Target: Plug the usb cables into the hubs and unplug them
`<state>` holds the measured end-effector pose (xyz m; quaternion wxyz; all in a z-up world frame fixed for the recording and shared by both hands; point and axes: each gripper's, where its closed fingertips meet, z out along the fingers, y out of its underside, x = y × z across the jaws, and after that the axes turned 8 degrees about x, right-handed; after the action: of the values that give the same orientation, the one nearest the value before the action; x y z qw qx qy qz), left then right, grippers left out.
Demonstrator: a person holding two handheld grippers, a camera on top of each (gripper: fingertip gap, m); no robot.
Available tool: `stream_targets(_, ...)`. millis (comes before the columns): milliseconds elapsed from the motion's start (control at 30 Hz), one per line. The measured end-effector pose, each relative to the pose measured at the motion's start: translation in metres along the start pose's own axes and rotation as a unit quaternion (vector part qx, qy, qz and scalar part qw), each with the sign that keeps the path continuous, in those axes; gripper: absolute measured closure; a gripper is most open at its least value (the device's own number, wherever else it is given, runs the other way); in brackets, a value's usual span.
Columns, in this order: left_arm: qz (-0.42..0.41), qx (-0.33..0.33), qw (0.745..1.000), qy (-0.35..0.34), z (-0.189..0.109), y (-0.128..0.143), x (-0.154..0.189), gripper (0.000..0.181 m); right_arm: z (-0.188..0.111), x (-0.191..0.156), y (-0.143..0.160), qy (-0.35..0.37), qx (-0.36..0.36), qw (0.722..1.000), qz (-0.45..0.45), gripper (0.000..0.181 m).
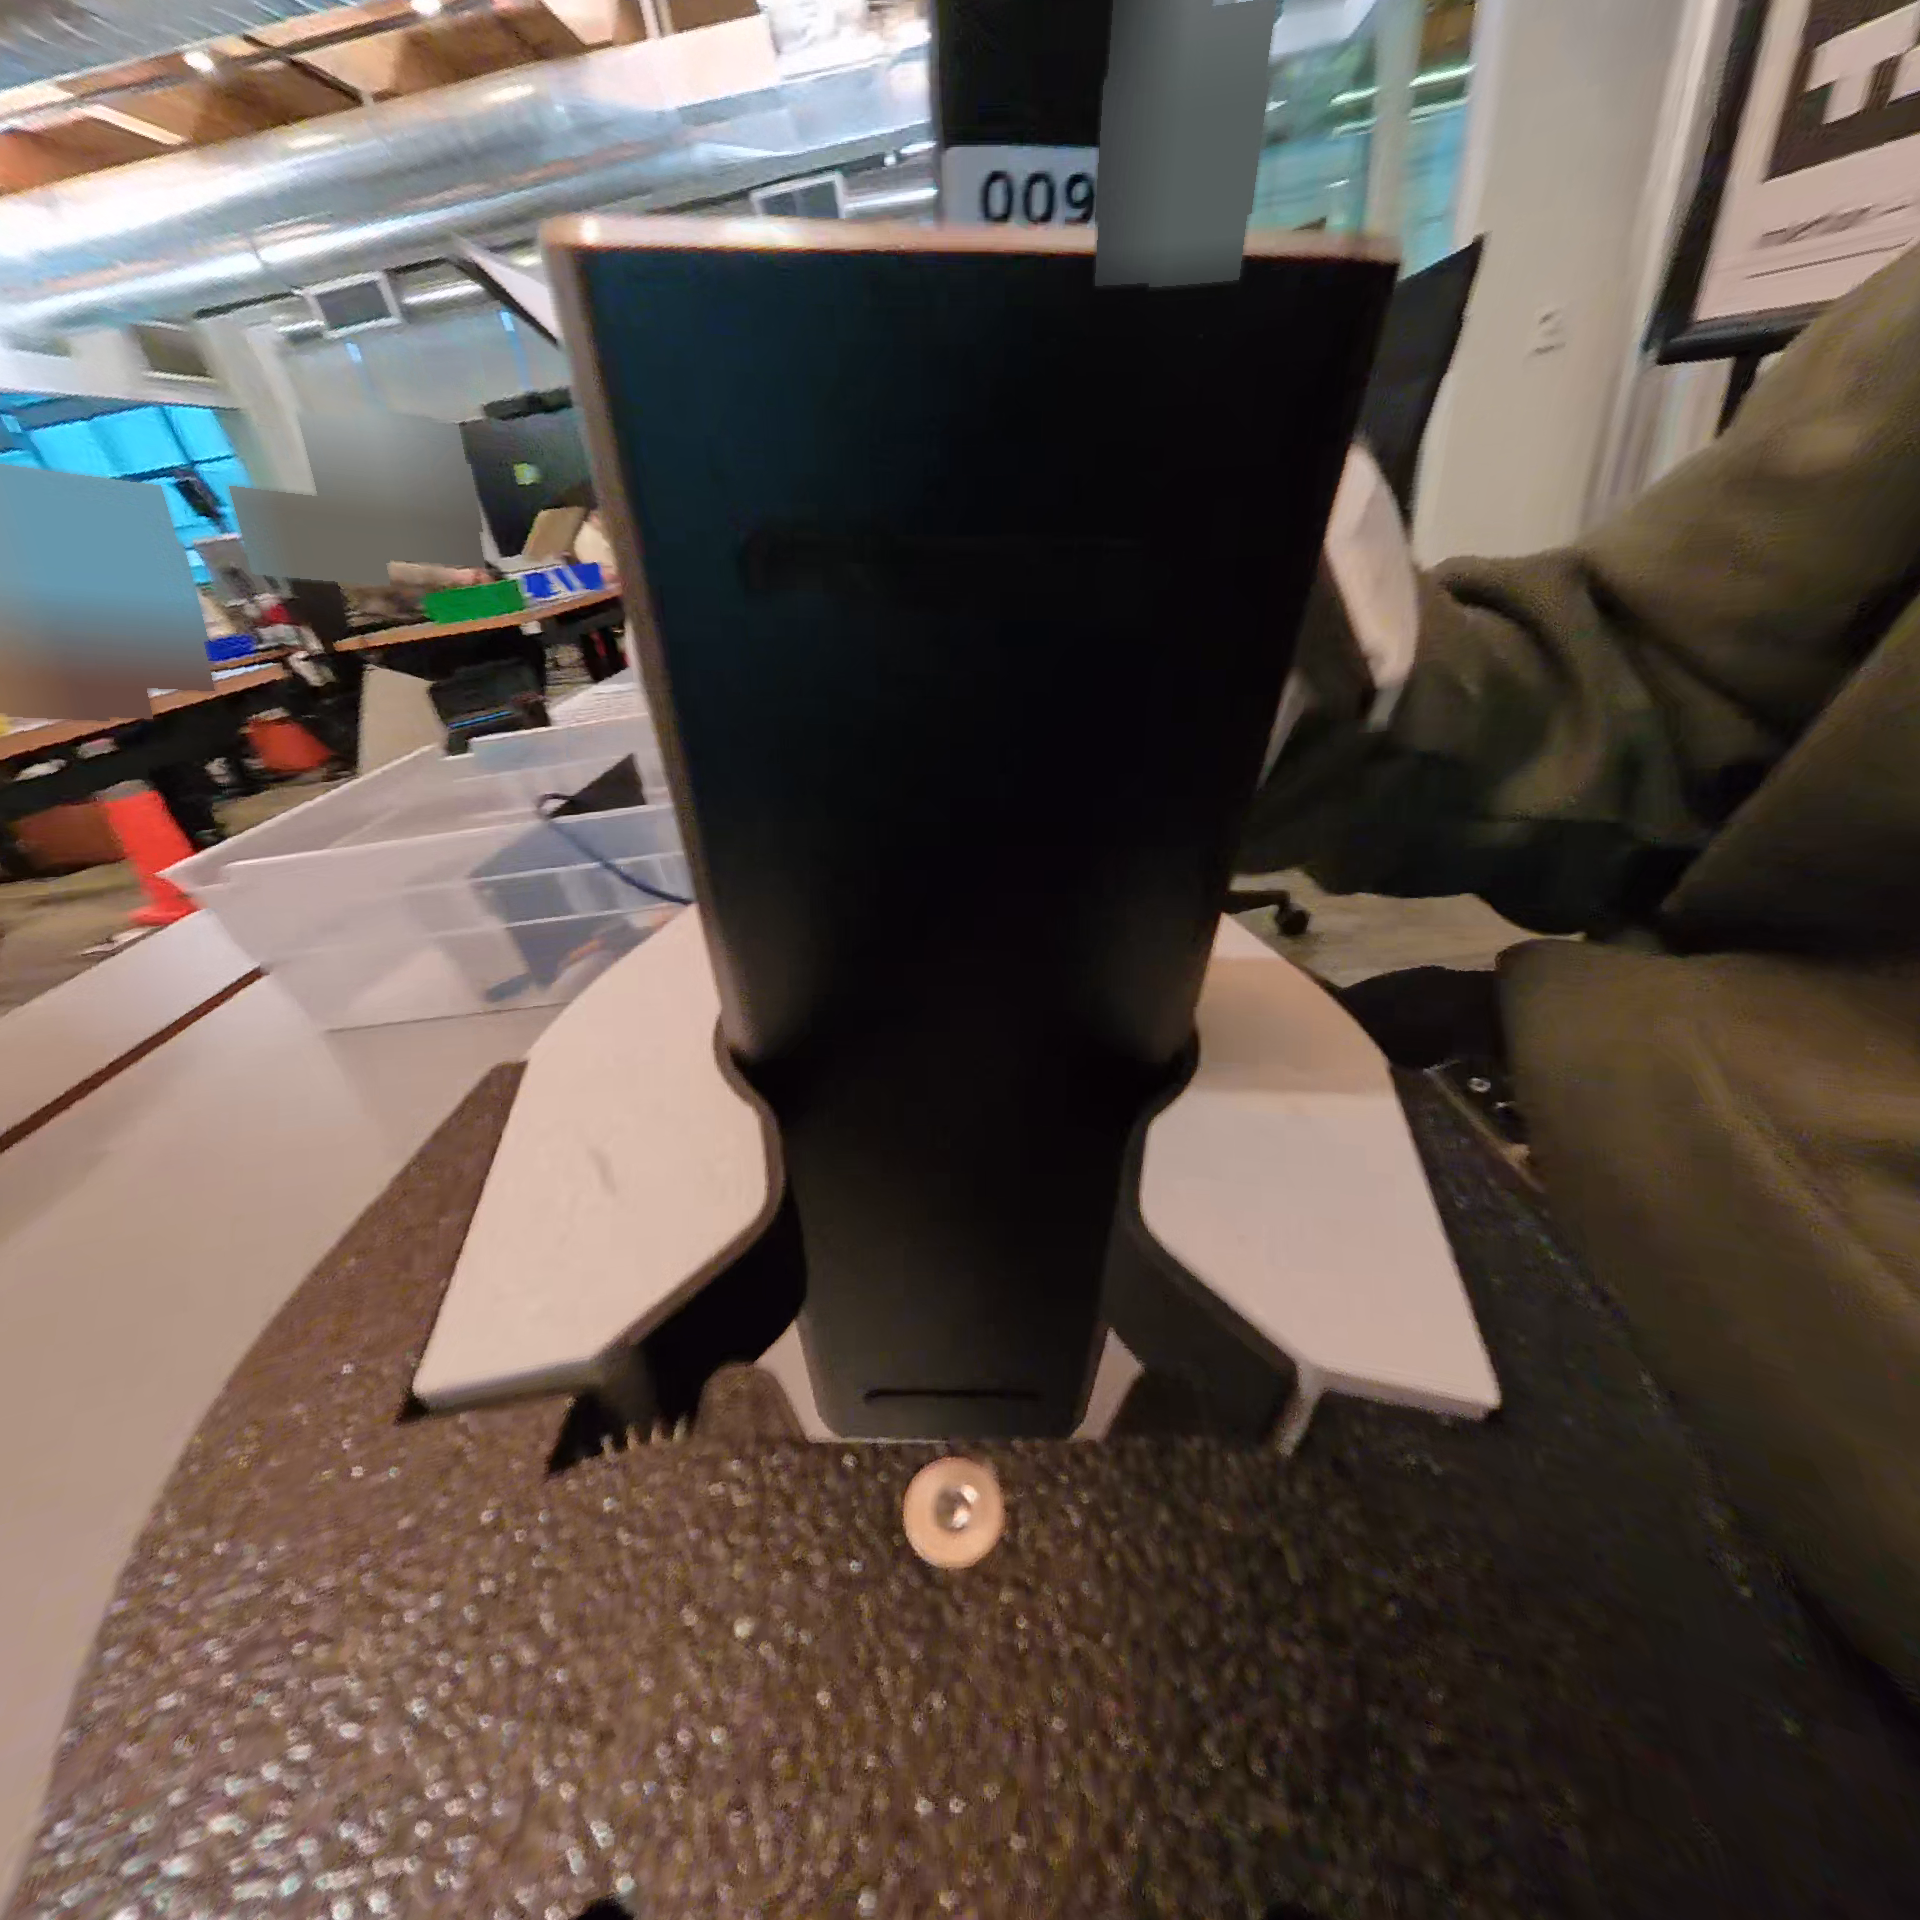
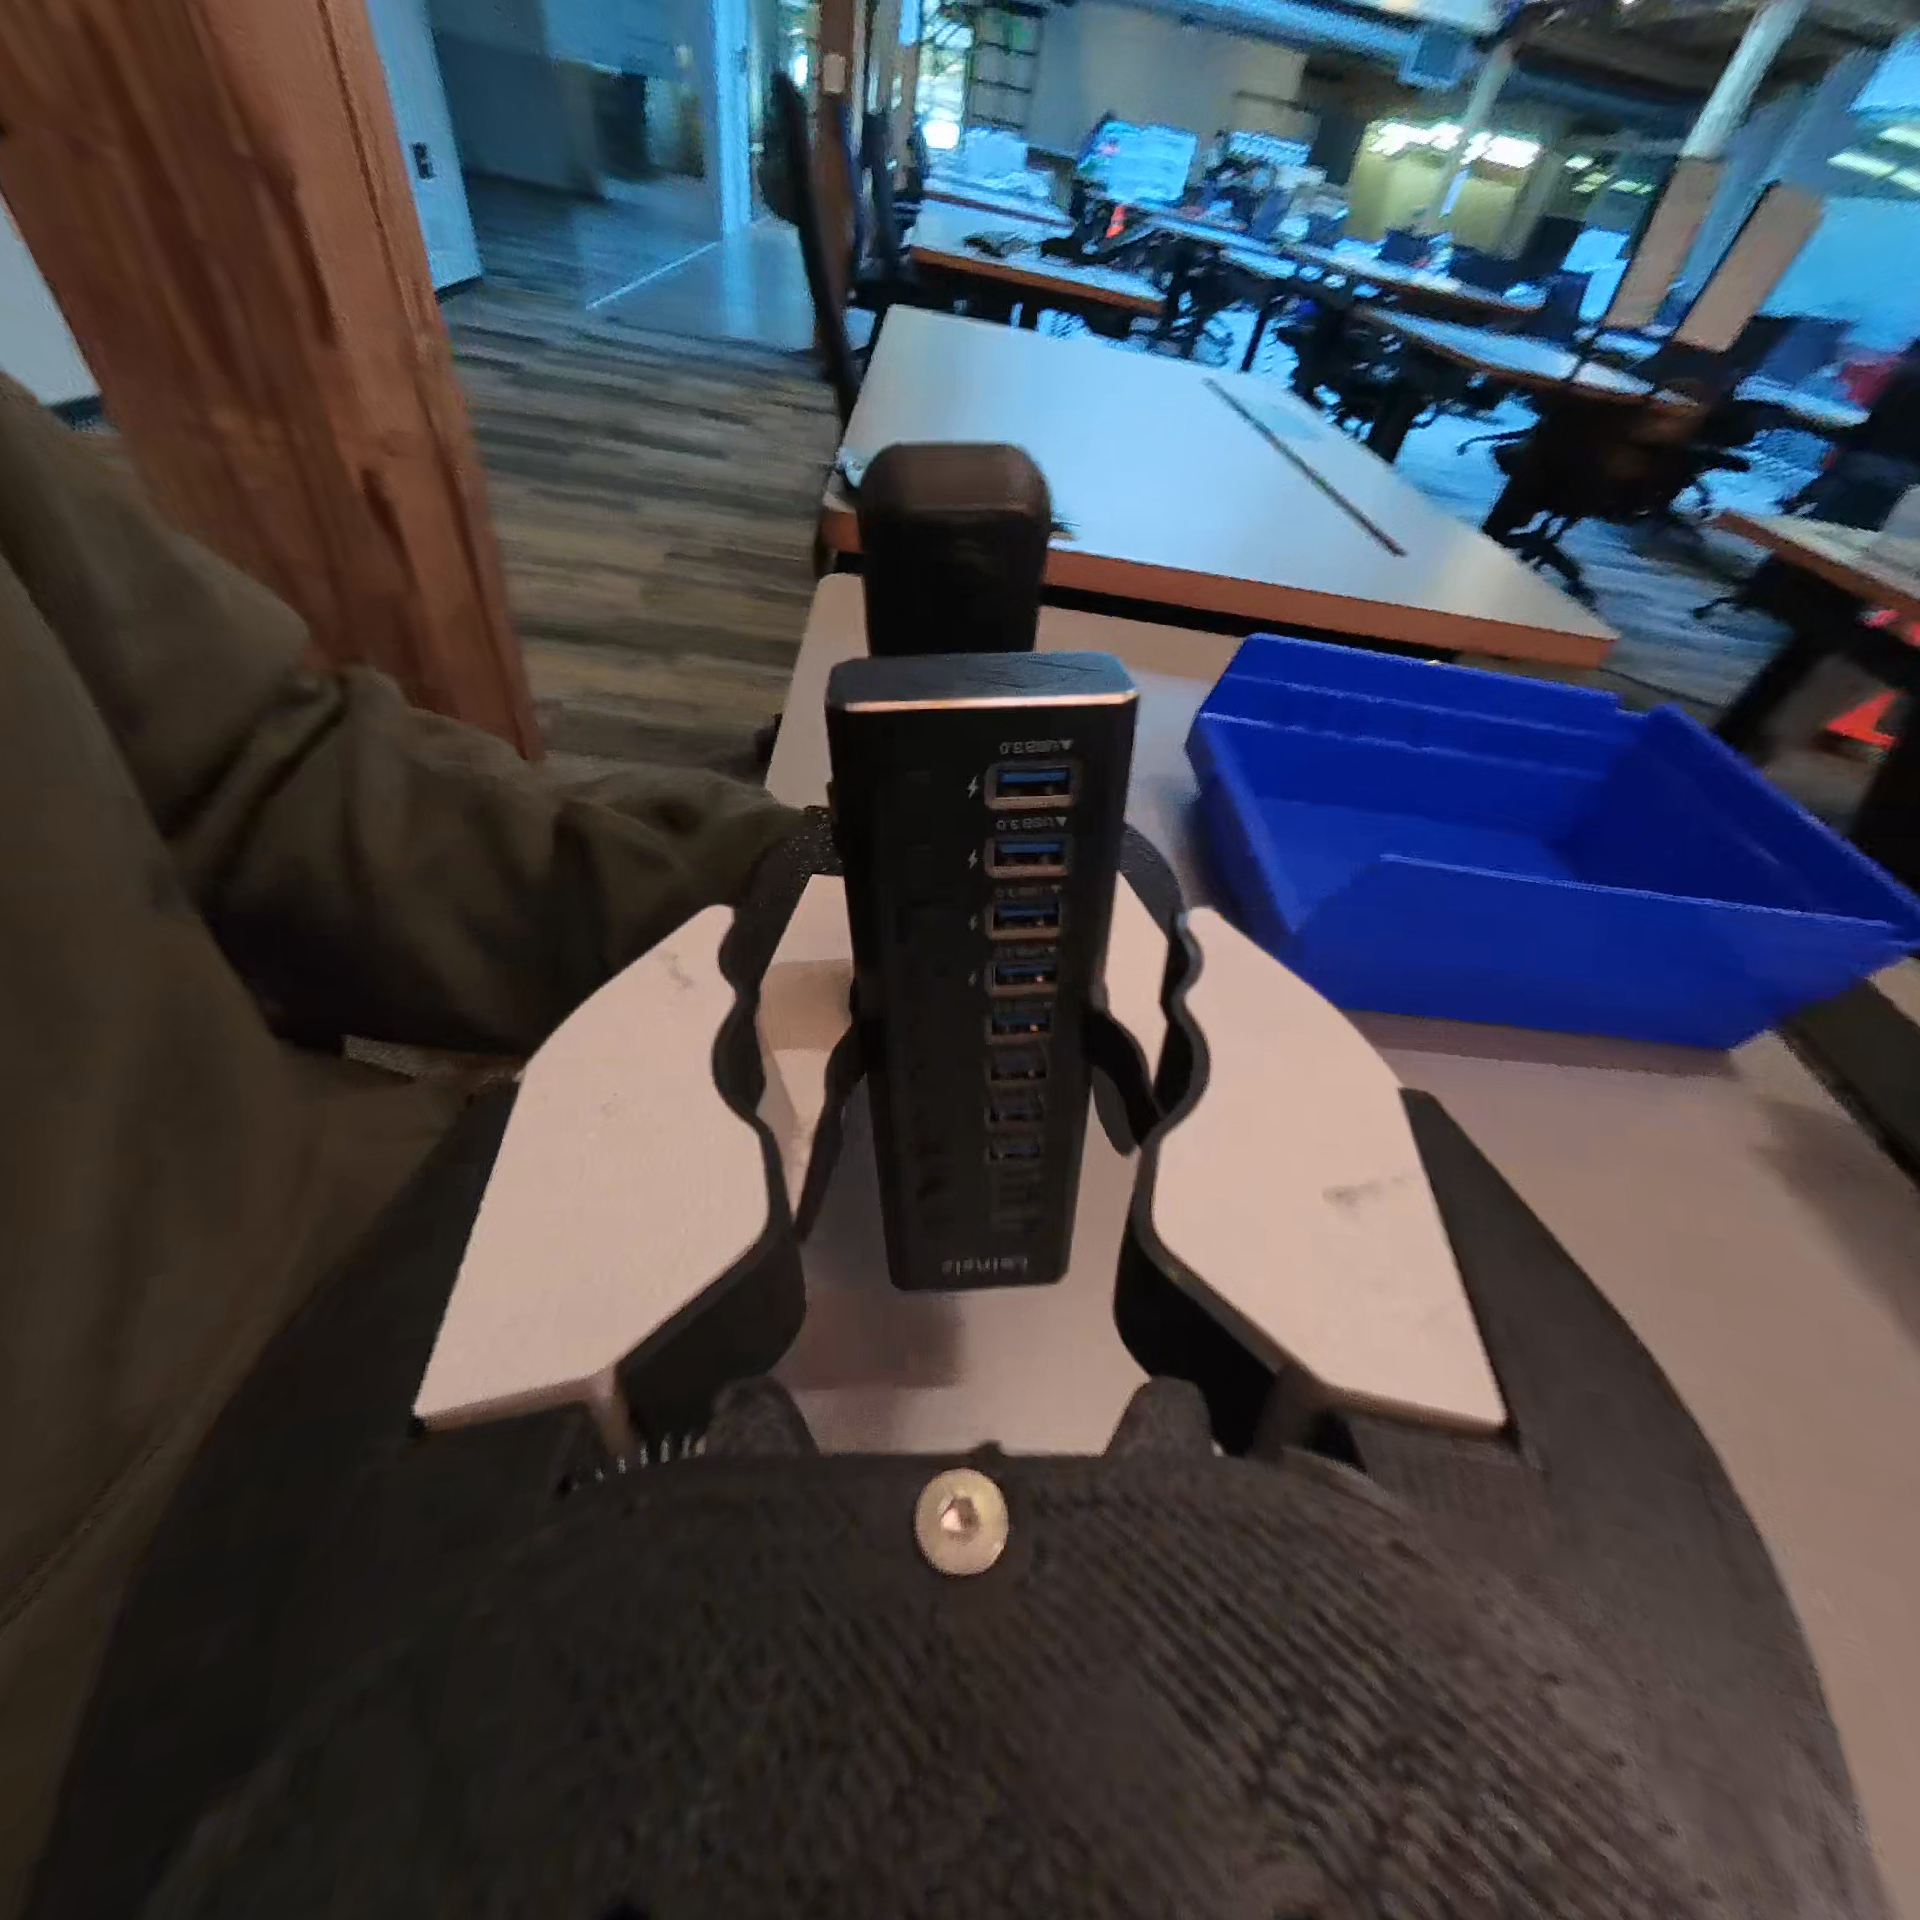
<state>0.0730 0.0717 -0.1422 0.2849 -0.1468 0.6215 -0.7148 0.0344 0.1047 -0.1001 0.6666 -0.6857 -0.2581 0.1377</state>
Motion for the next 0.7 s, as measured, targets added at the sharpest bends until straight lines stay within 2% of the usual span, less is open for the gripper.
stream_targets(67,-0.003,-0.004,1.0,0.014,0.003,0.002,0.005,0.11,0.01,-0.001,0.009,-0.003,-0.011,1.0,-0.003,0.119)
stream_targets(100,0.0,-0.013,1.0,0.013,0.003,0.004,0.005,0.11,0.012,-0.001,0.014,-0.004,-0.025,1.0,-0.002,0.116)
stream_targets(267,0.004,-0.019,1.0,0.022,-0.001,0.008,0.006,0.11,0.011,0.001,0.025,0.001,-0.054,0.998,-0.015,0.129)
stream_targets(433,0.007,-0.029,0.999,0.027,-0.001,0.012,0.007,0.11,0.013,-0.001,0.029,0.003,-0.063,0.998,-0.016,0.128)
stream_targets(600,0.017,-0.052,0.998,0.031,-0.002,0.02,0.009,0.109,0.015,-0.001,0.038,0.018,-0.1,0.993,-0.052,0.125)
stream_targets(700,0.02,-0.049,0.998,0.038,-0.001,0.018,0.011,0.109,0.015,-0.004,0.036,0.018,-0.087,0.995,-0.051,0.126)
